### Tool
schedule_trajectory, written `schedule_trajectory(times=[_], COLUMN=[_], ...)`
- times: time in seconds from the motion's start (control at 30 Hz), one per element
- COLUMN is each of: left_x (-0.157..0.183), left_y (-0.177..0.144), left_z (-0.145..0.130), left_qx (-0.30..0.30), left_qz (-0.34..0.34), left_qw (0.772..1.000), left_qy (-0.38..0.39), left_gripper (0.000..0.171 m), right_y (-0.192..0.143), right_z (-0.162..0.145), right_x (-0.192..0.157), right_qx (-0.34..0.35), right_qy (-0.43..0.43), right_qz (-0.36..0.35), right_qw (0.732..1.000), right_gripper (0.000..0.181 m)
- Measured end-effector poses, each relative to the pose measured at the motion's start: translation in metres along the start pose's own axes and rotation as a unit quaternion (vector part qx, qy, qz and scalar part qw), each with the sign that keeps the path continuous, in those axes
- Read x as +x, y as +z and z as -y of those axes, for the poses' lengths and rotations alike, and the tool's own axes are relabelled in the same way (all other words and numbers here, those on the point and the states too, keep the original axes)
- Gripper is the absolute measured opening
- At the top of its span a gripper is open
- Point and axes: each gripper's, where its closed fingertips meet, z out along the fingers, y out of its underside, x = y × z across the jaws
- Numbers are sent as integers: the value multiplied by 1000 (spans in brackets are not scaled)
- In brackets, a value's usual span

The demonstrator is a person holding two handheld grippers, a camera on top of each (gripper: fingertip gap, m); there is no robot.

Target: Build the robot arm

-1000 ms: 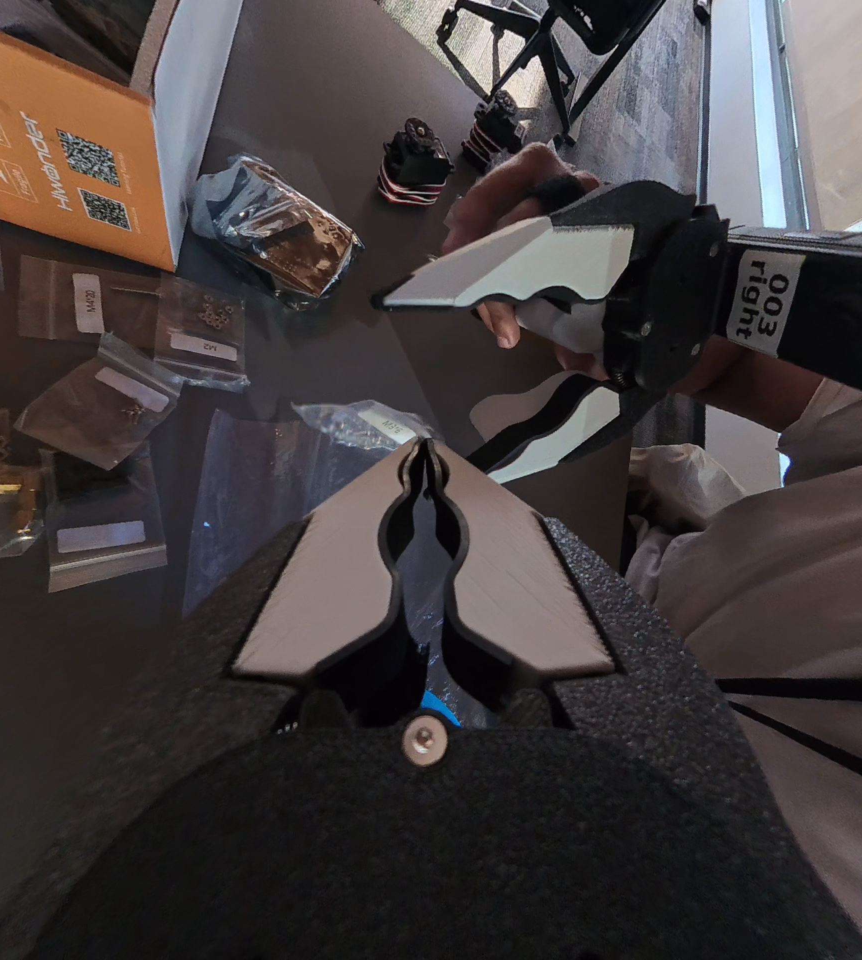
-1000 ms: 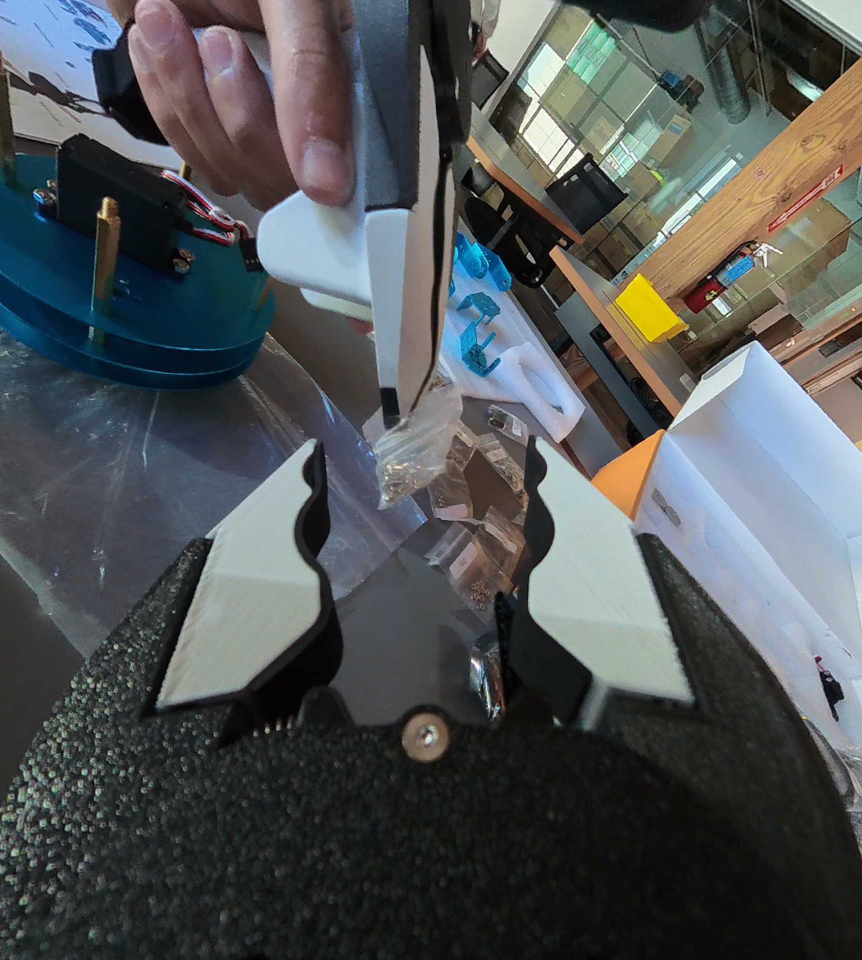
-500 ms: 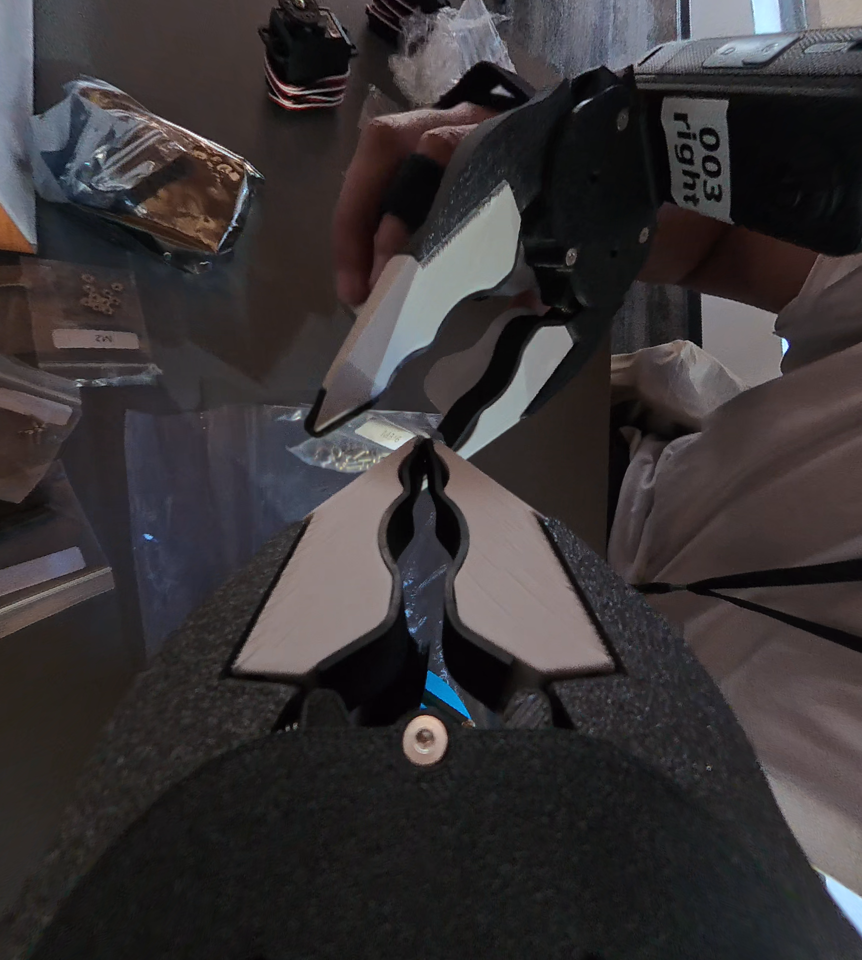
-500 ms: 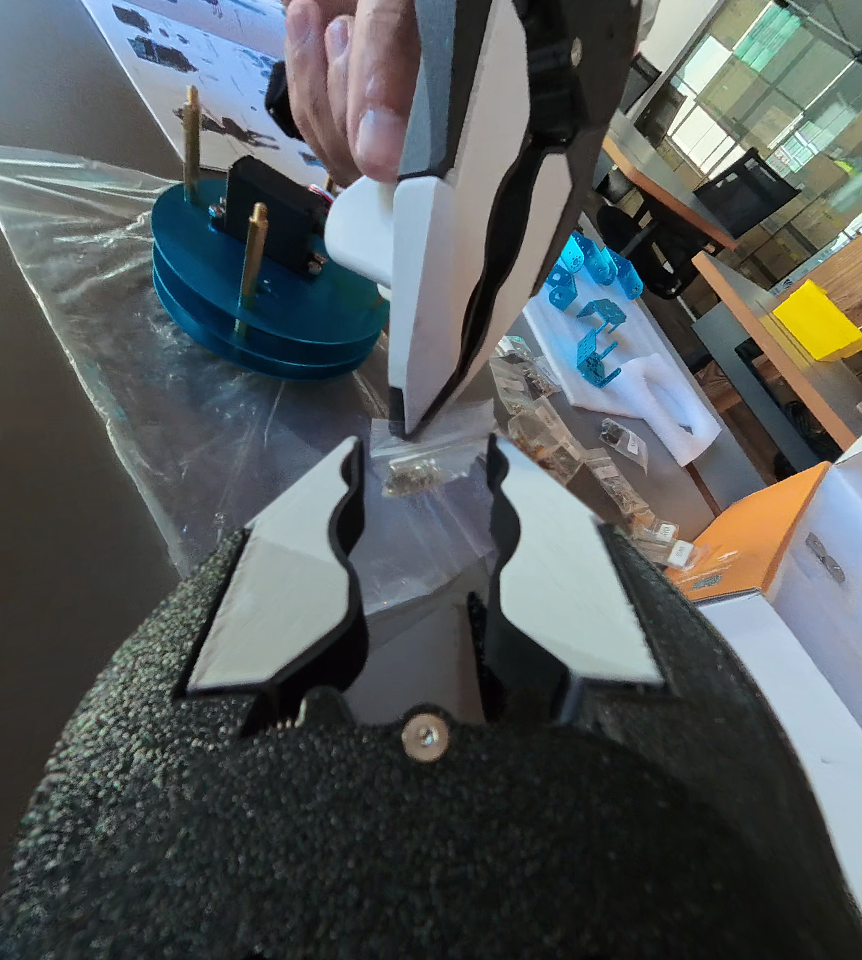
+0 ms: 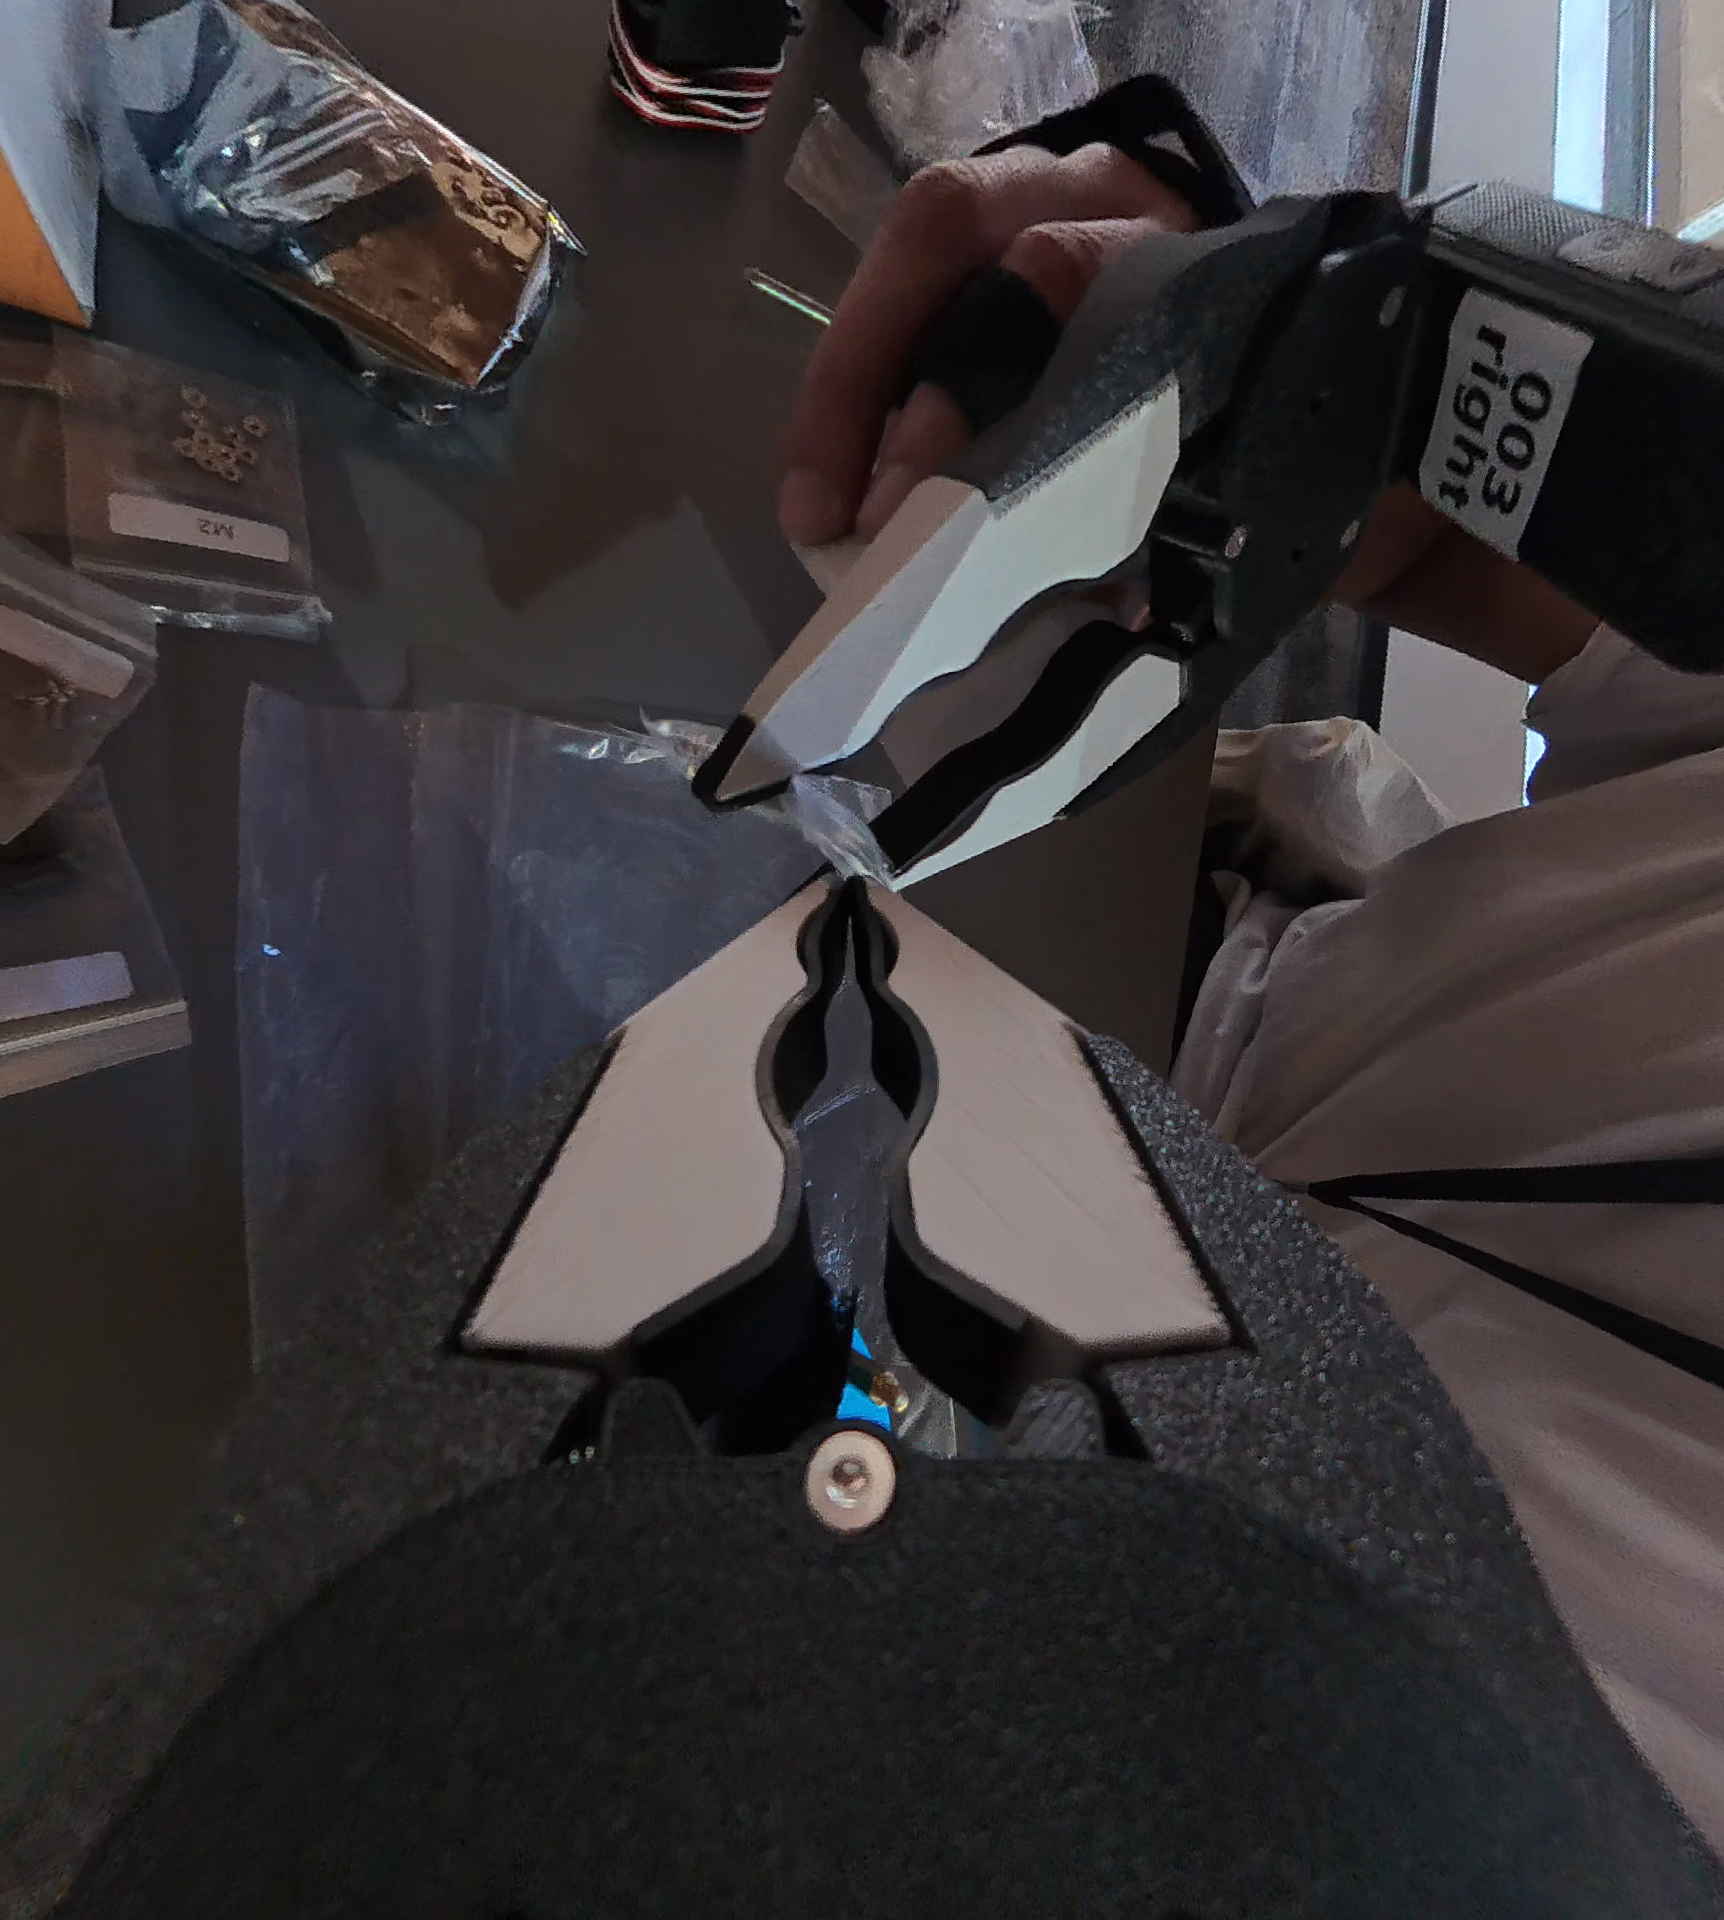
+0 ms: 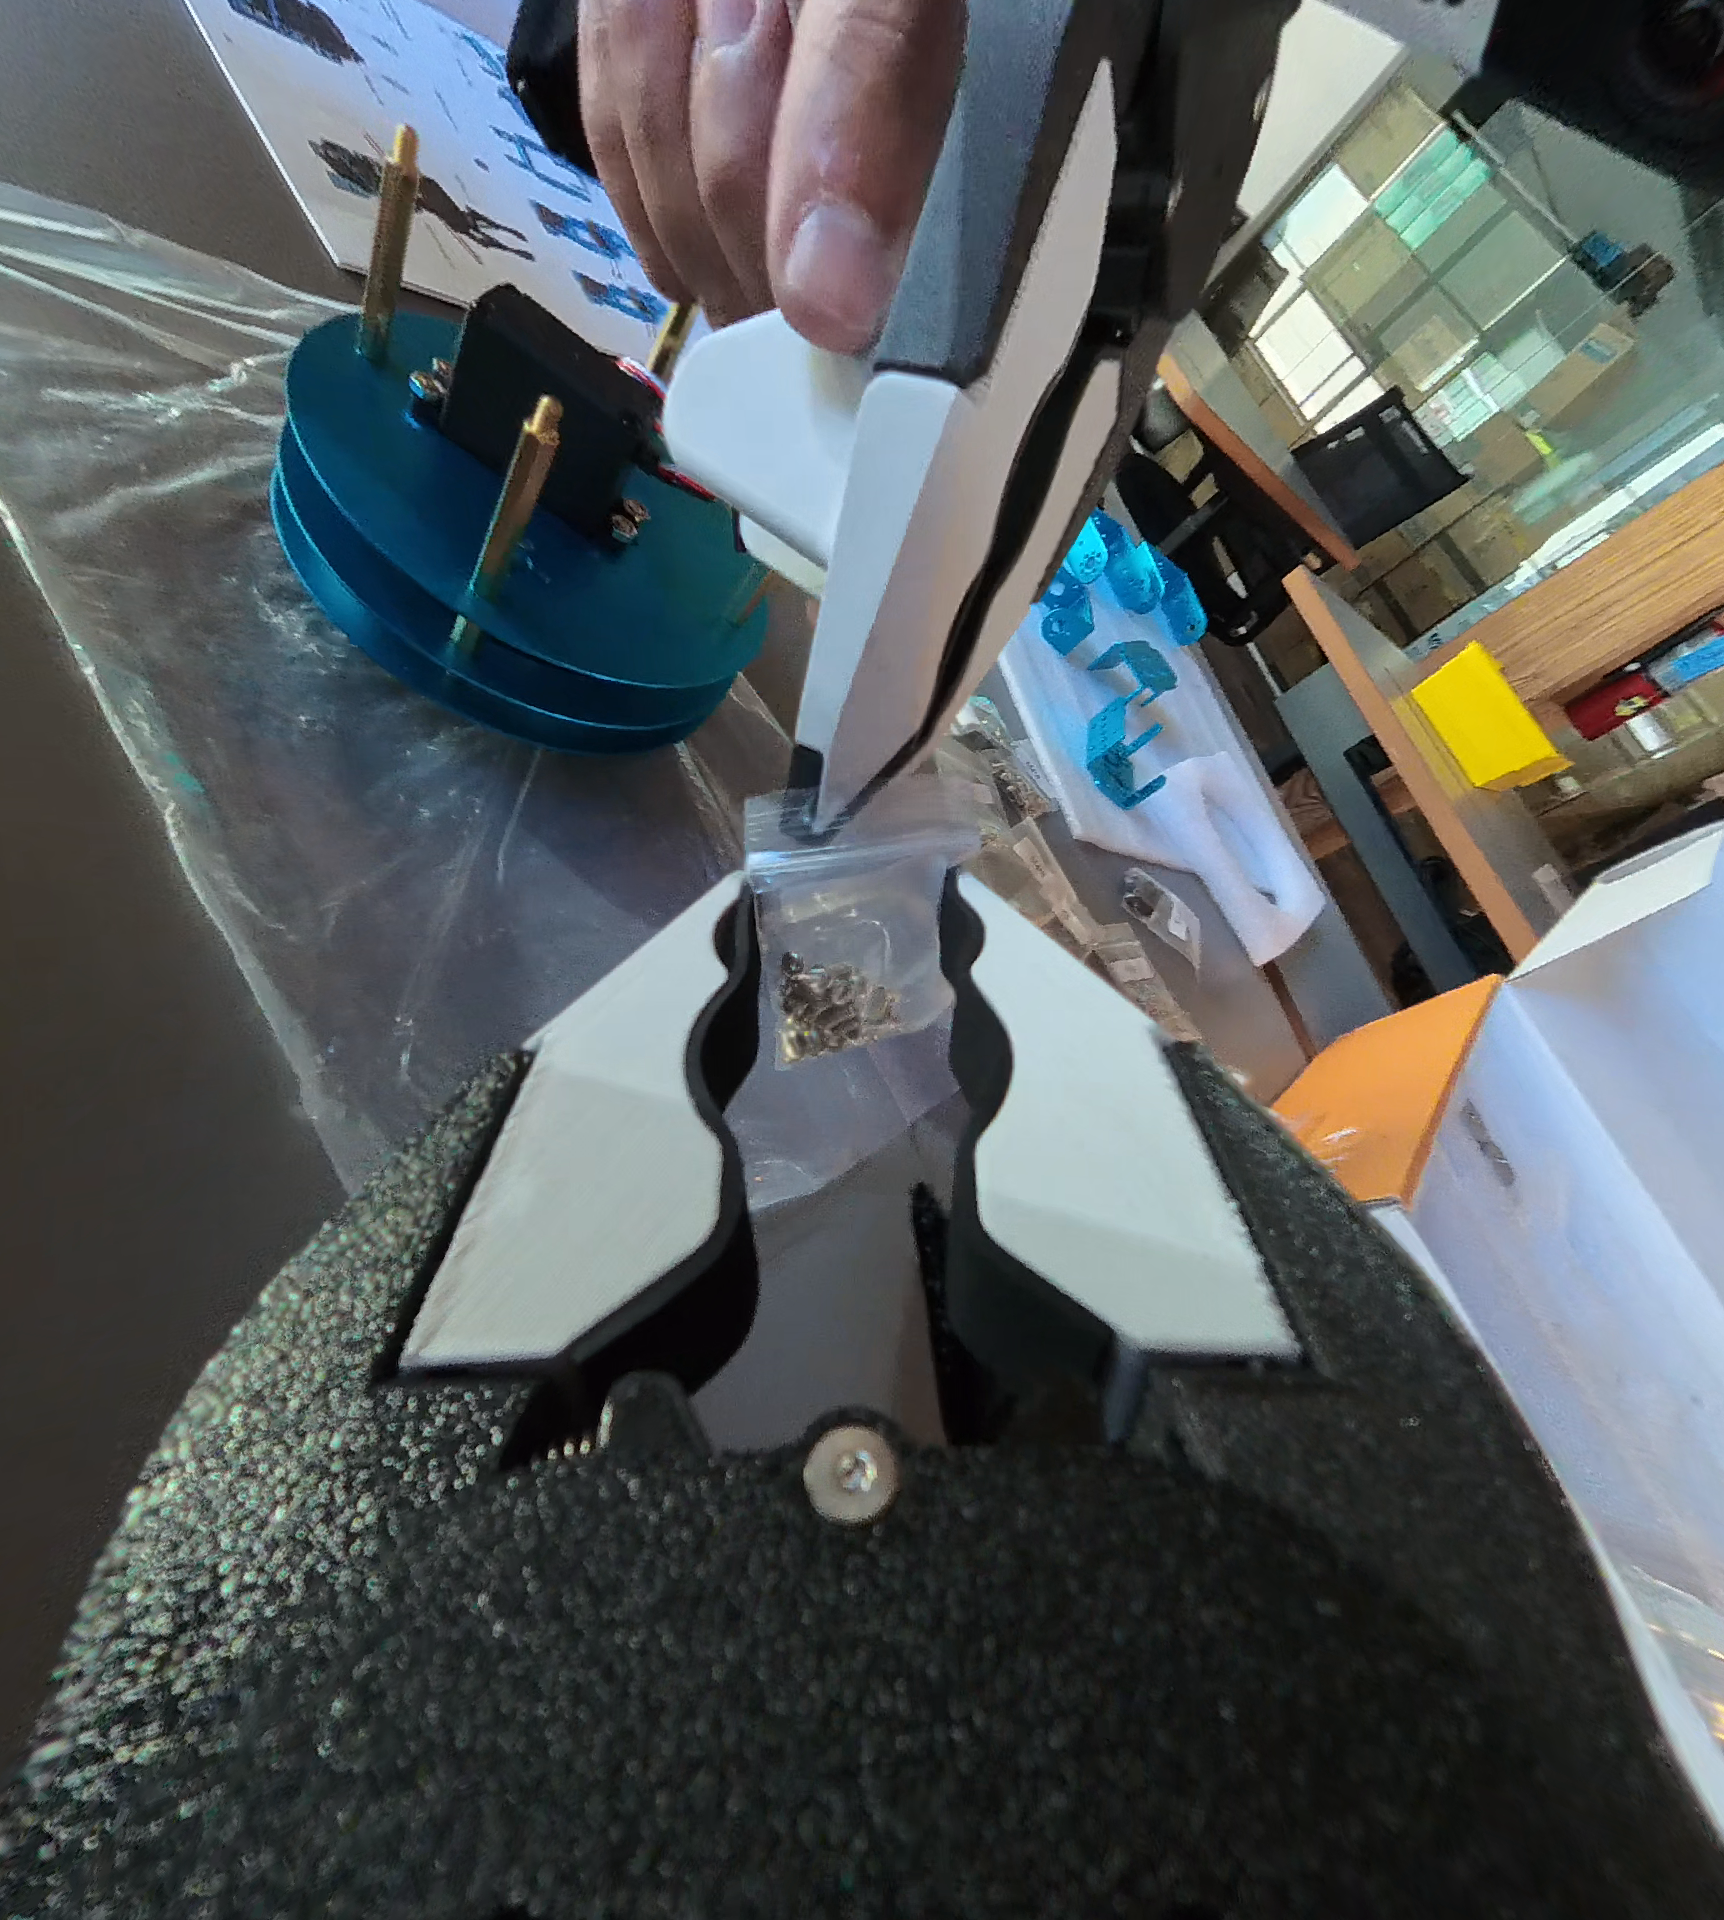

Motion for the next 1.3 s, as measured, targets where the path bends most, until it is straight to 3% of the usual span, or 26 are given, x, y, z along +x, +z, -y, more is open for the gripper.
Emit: schedule_trajectory(times=[0.2,0.33,0.5,0.7,0.77,0.87,1.03,1.1,1.17,1.23,1.3], left_x=[-6,-7,-10,4,6,17,36,35,34,32,29], left_y=[-5,-6,-7,-13,-19,-31,-45,-44,-43,-43,-45], left_z=[13,19,17,17,17,23,28,28,26,24,24], left_qx=[40,60,52,48,51,80,121,124,124,126,132], left_qz=[13,1,29,44,54,33,-4,0,-2,-3,0], left_qw=[999,998,998,992,987,980,970,970,971,972,971], left_qy=[-15,-16,6,111,144,177,210,208,204,200,197], left_gripper=[13,2,1,0,1,0,0,0,0,0,0], right_y=[-1,-1,-1,-7,-12,-15,-20,-26,-26,-26,-29], right_z=[-2,0,-1,7,13,14,26,36,37,36,37], right_x=[4,5,4,3,1,-3,-8,-7,-9,-6,0], right_qx=[-15,-10,-12,27,51,68,135,163,162,165,176], right_qy=[-39,-32,-11,112,199,322,414,437,437,430,432], right_qz=[-30,-33,-23,54,121,215,312,344,351,335,328], right_qw=[999,999,1000,992,971,919,844,815,812,822,821], right_gripper=[30,23,24,52,71,71,34,32,26,8,6])
